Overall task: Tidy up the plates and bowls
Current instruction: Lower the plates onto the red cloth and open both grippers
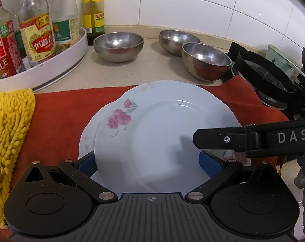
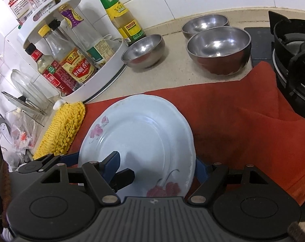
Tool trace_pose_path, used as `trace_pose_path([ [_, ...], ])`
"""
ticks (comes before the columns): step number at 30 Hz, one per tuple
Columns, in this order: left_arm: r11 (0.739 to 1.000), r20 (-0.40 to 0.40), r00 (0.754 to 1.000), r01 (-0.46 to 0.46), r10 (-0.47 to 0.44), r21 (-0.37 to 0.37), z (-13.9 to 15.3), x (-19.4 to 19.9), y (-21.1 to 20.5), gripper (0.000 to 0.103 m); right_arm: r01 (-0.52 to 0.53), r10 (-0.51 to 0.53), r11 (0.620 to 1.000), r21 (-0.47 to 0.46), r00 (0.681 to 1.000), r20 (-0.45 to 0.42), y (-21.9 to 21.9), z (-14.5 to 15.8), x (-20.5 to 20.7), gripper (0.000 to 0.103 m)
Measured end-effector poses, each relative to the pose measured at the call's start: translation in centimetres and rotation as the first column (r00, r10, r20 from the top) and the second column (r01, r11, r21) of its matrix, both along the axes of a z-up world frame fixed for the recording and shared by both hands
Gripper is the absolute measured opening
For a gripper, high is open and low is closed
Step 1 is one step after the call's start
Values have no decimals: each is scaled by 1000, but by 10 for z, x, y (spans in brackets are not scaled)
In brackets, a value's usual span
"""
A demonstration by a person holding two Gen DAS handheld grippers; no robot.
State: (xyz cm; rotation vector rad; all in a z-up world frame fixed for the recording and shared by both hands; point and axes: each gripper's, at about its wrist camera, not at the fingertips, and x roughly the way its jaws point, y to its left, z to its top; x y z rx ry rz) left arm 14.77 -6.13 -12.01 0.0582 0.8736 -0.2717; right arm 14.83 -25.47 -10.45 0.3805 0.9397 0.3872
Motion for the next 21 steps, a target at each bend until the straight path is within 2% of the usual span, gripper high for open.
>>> trace_pose_path([
  [8, 1000, 17, 1000, -13, 13, 4, -3, 6, 3, 102, -8, 8, 1000, -21, 1000, -1, 8, -6, 8, 73],
  [21, 999, 65, 998, -12, 9, 43, 8, 8, 18, 102, -48, 65, 988, -145, 991, 118, 24, -2, 14, 73],
])
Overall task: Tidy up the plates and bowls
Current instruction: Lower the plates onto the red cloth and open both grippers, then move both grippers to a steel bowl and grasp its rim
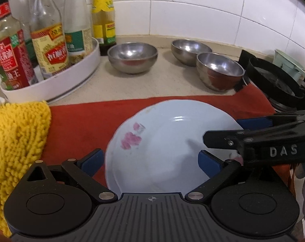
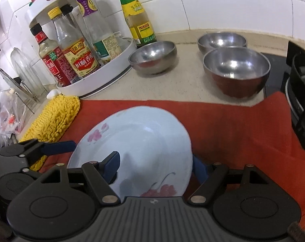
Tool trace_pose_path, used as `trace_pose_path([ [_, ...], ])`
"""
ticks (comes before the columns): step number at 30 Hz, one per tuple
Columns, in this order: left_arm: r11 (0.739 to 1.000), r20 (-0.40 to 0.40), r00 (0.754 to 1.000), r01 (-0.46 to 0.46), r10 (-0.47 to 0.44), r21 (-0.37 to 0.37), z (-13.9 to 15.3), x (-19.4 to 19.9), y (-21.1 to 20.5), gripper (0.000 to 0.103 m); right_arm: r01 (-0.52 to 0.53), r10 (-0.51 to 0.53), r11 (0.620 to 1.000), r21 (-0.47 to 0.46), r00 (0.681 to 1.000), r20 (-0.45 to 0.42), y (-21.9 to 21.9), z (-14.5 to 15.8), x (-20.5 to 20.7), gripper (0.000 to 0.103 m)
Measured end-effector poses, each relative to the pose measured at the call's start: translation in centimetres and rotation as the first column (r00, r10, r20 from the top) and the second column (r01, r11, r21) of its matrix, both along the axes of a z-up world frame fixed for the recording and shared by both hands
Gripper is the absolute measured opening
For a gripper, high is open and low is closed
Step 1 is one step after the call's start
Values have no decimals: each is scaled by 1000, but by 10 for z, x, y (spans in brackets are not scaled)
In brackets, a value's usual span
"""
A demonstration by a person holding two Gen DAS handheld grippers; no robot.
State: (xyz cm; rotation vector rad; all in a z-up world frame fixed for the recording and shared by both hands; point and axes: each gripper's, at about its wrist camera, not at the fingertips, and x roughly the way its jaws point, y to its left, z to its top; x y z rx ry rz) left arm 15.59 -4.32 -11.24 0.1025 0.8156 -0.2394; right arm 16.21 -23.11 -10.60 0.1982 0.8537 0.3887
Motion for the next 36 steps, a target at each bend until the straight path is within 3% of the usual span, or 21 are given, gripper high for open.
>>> trace_pose_path([
  [7, 1000, 12, 1000, 13, -13, 26, 7, 1, 8, 102, -23, 24, 1000, -20, 999, 36, -3, 11, -4, 73],
  [21, 1000, 87, 996, 3, -2, -6, 38, 54, 16, 102, 110, -114, 992, 59, 992, 61, -34, 32, 23, 73],
  [28, 996, 84, 995, -52, 58, -70, 41, 99, 9, 102, 122, -127, 989, 84, 990, 59, -35, 45, 57, 73],
  [36, 982, 20, 994, -104, 109, -155, 32, 153, 9, 100, 85, -88, 993, 78, 995, 37, -17, 59, 138, 73],
])
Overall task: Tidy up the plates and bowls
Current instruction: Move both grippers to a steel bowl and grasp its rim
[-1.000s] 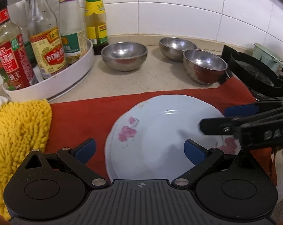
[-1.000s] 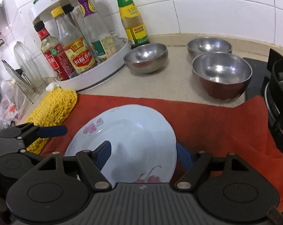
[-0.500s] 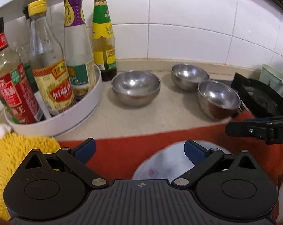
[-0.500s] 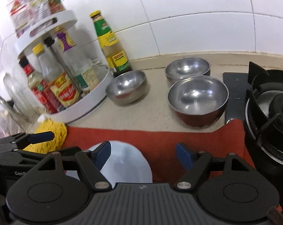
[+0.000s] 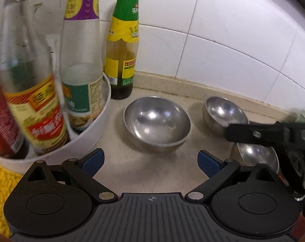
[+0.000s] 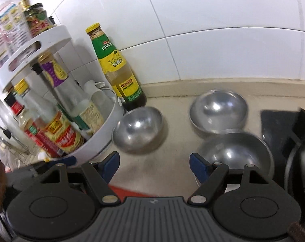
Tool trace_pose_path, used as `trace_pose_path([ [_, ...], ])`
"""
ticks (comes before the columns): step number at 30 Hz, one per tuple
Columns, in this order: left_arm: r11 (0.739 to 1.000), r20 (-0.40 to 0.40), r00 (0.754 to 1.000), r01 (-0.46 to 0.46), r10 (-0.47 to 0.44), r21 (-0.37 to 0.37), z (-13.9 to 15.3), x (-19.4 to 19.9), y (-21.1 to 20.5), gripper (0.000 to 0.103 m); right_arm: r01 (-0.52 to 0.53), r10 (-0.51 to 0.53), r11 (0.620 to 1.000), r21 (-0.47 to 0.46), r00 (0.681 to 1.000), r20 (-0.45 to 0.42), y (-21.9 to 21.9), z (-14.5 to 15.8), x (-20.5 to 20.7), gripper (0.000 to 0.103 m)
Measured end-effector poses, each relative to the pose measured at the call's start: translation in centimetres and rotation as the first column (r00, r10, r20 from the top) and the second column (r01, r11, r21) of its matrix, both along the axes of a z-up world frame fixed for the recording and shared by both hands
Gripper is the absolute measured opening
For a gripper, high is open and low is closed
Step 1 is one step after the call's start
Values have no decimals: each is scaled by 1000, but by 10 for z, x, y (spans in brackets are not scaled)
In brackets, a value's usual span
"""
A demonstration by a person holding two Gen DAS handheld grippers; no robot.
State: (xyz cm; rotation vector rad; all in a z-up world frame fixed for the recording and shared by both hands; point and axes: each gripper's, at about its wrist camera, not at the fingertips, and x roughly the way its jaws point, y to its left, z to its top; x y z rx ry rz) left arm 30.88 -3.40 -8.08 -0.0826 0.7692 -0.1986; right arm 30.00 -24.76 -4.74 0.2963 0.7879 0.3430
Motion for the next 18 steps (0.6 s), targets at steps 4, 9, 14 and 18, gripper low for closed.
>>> trace_pose_path([
  [4, 999, -25, 1000, -18, 17, -38, -7, 25, -1, 90, -33, 32, 999, -27, 999, -14, 15, -1, 43, 72],
  [9, 994, -99, 995, -42, 32, -105, -22, 54, 1, 80, -82, 79, 996, -25, 993, -89, 30, -17, 98, 56],
  [14, 994, -100, 994, -55, 45, -94, -34, 73, -4, 81, -93, 87, 995, -29, 984, -155, 34, -40, 130, 52],
  [18, 996, -104, 994, -52, 44, -71, -39, 83, -5, 80, -117, 115, 993, 4, 969, -216, 36, -57, 149, 45],
])
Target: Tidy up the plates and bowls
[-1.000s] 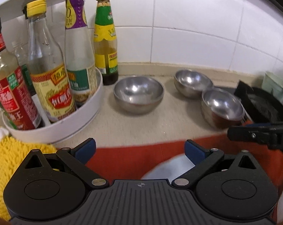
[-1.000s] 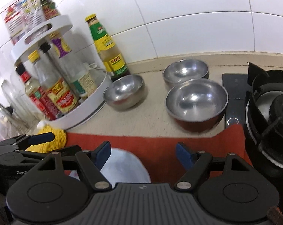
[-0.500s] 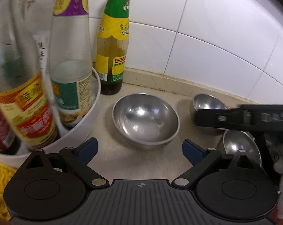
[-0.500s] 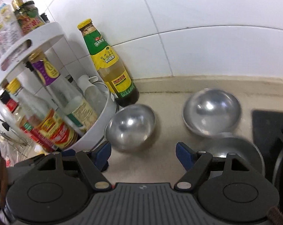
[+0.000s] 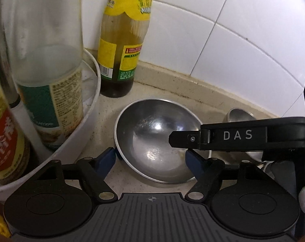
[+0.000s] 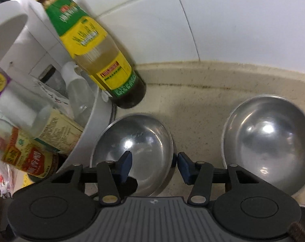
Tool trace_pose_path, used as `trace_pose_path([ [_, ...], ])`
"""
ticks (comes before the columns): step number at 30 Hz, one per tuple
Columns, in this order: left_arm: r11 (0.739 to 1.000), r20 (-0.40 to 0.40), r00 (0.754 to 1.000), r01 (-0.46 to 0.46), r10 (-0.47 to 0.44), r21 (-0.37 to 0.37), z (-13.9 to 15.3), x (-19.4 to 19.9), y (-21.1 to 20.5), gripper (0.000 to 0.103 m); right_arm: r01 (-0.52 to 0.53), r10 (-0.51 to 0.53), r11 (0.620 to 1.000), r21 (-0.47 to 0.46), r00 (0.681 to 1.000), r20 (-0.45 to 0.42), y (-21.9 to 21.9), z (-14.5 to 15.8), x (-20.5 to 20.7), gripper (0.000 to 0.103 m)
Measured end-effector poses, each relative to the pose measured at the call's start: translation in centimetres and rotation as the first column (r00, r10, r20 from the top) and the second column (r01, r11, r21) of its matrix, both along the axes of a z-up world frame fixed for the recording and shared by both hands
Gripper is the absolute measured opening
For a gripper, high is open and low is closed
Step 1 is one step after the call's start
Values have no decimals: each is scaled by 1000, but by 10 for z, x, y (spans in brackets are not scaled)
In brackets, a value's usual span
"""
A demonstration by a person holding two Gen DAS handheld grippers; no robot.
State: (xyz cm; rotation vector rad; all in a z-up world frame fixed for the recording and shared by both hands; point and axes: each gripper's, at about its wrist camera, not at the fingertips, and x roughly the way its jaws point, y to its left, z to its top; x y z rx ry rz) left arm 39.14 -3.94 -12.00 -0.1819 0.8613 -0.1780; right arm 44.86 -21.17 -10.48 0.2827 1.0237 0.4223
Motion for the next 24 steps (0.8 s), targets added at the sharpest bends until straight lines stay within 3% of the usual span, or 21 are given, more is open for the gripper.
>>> trace_pose_path([
  [9, 999, -18, 998, 54, -54, 5, 3, -18, -2, 78, 18, -16, 999, 31, 998, -64, -7, -9, 0, 40],
  [19, 990, -34, 990, 138, -137, 28, 14, -71, -2, 83, 27, -19, 997, 67, 992, -123, -18, 4, -58, 40],
  [24, 988, -48, 987, 155, -153, 30, 9, -76, 0, 82, 32, -15, 994, 106, 989, -150, -20, 9, -82, 40],
])
